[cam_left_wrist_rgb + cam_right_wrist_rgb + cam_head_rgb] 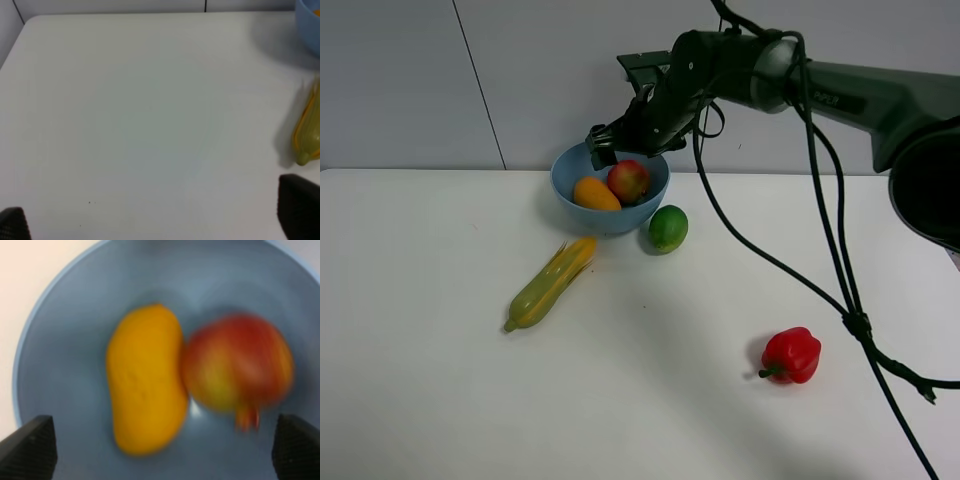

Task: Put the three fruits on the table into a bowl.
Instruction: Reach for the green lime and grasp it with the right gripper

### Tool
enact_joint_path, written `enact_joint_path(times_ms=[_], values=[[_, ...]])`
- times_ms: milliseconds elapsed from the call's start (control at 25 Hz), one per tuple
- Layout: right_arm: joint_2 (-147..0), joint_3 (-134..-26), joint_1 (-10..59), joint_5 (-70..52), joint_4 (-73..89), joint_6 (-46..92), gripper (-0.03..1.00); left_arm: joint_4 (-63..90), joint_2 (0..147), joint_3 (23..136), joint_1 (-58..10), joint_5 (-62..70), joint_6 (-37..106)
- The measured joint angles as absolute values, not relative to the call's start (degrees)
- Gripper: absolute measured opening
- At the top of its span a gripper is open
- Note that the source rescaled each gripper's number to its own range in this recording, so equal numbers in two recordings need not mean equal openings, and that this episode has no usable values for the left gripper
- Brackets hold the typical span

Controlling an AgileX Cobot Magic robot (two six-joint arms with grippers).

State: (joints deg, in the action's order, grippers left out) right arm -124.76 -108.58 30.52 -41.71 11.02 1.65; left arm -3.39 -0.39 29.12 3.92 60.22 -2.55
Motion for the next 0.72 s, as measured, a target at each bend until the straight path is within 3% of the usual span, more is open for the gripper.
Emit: enact_joint_path(times_ms=[240,560,720], values=[[-117.1,-108.6,30.6,-51.6,6.4,6.5,0.58,-3.4,-0.4,29.1,3.9,60.2,-2.5],[-101.1,-108.4,29.7,-51.5,9.6,8.0,0.58,-3.4,-0.4,29.1,3.9,60.2,-2.5],[-90.4,-101.8,29.2,-47.9,9.2,9.0,0.58,-3.4,-0.4,29.1,3.9,60.2,-2.5]])
